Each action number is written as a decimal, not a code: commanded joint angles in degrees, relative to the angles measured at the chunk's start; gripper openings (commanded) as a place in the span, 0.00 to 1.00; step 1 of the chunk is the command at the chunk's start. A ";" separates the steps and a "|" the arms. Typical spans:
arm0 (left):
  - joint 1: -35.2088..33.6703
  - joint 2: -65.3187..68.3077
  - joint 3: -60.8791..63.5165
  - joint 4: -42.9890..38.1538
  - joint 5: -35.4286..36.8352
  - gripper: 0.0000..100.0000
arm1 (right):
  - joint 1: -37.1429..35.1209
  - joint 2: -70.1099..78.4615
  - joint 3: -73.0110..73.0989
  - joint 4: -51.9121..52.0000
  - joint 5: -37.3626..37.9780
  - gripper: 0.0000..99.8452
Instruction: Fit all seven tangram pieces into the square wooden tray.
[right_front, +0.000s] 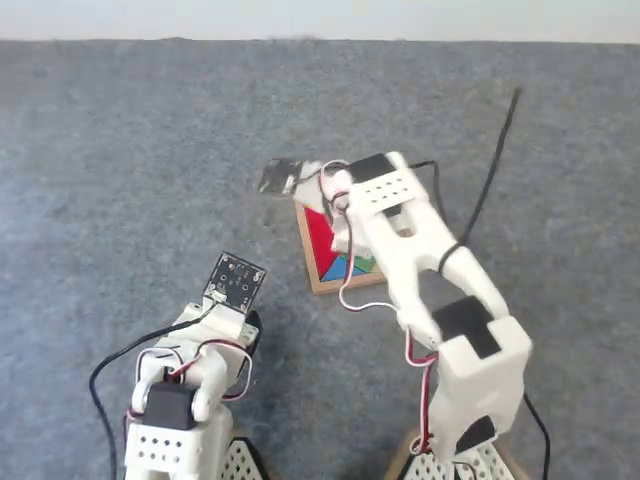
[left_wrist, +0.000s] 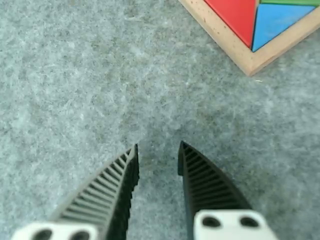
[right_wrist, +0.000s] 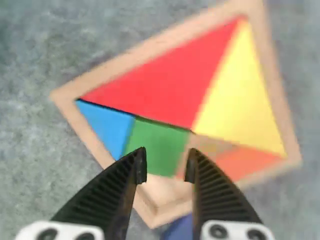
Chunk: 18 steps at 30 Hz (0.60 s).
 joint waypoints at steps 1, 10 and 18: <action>-0.09 -1.23 -0.66 0.18 0.44 0.12 | 7.08 -8.57 -2.99 1.80 -11.87 0.11; -0.09 -1.23 -0.66 0.18 0.44 0.12 | 24.48 -8.92 -3.08 4.70 -23.30 0.11; -0.09 -1.23 -0.66 0.18 0.44 0.12 | 25.01 -1.54 -3.34 1.80 -27.69 0.11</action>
